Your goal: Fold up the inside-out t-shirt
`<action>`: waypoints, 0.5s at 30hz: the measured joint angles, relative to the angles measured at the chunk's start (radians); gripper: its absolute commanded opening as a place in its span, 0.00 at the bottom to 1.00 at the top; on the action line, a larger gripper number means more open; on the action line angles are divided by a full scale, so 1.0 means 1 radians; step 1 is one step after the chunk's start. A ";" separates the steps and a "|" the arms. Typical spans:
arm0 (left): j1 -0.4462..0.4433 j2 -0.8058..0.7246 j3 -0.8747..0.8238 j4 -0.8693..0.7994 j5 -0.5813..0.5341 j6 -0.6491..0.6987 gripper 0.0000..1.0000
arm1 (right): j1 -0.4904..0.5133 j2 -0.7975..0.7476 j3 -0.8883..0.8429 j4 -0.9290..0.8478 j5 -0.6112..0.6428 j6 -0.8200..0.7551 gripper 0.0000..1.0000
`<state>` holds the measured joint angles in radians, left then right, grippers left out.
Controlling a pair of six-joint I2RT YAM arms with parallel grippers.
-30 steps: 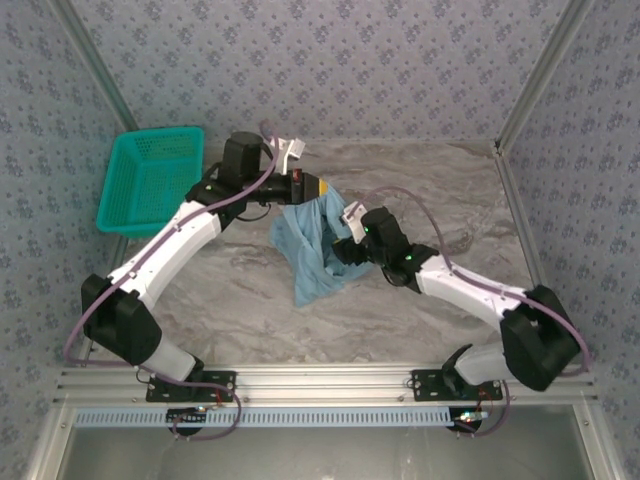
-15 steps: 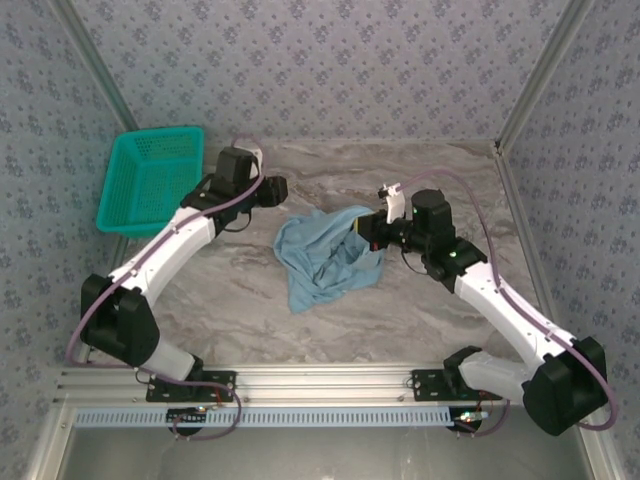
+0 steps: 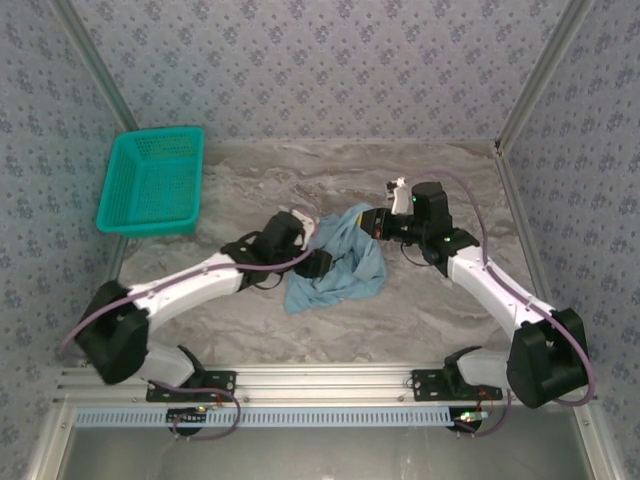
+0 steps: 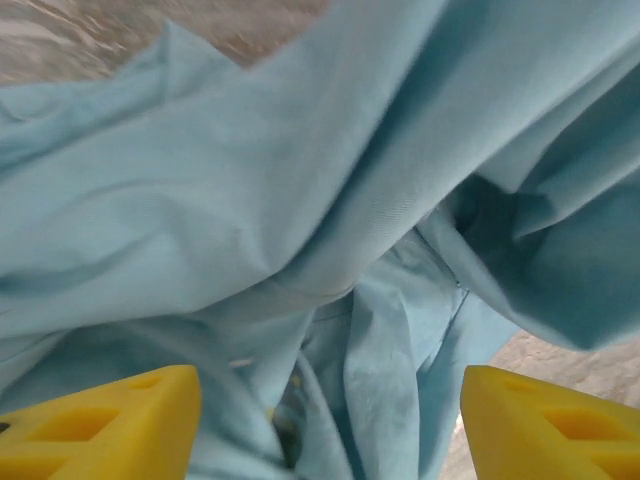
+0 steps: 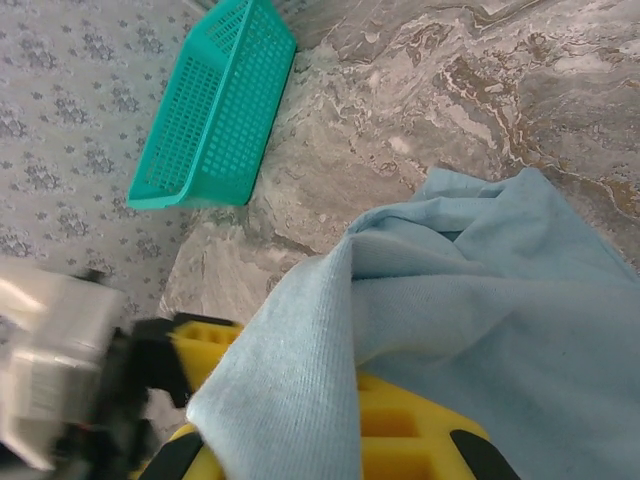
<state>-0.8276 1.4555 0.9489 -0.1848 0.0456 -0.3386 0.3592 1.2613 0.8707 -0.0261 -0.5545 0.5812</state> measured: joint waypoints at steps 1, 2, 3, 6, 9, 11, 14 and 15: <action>-0.009 0.043 0.019 0.006 -0.003 0.007 0.63 | -0.004 0.000 0.001 0.000 -0.001 0.004 0.00; -0.019 0.087 0.042 0.012 -0.006 0.018 0.62 | -0.010 0.000 0.001 0.000 -0.003 0.007 0.00; -0.026 0.123 0.058 0.020 -0.010 0.026 0.63 | -0.016 0.000 0.001 0.000 -0.006 0.010 0.00; -0.038 0.188 0.091 0.037 -0.050 0.050 0.67 | -0.036 0.000 0.001 0.000 -0.012 0.016 0.00; -0.038 0.244 0.126 0.075 -0.121 0.077 0.67 | -0.047 0.002 0.001 0.000 -0.020 0.022 0.00; -0.033 0.289 0.162 0.107 -0.164 0.097 0.62 | -0.051 0.005 0.001 0.000 -0.028 0.022 0.00; -0.014 0.346 0.205 0.174 -0.189 0.119 0.35 | -0.064 0.005 0.001 -0.001 -0.046 0.021 0.00; -0.001 0.360 0.216 0.193 -0.184 0.124 0.23 | -0.075 0.005 0.001 -0.002 -0.050 0.016 0.00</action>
<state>-0.8288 1.8156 1.1652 0.0086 -0.1383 -0.2146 0.2840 1.2659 0.8715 -0.0277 -0.6048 0.5976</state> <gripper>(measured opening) 0.405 0.065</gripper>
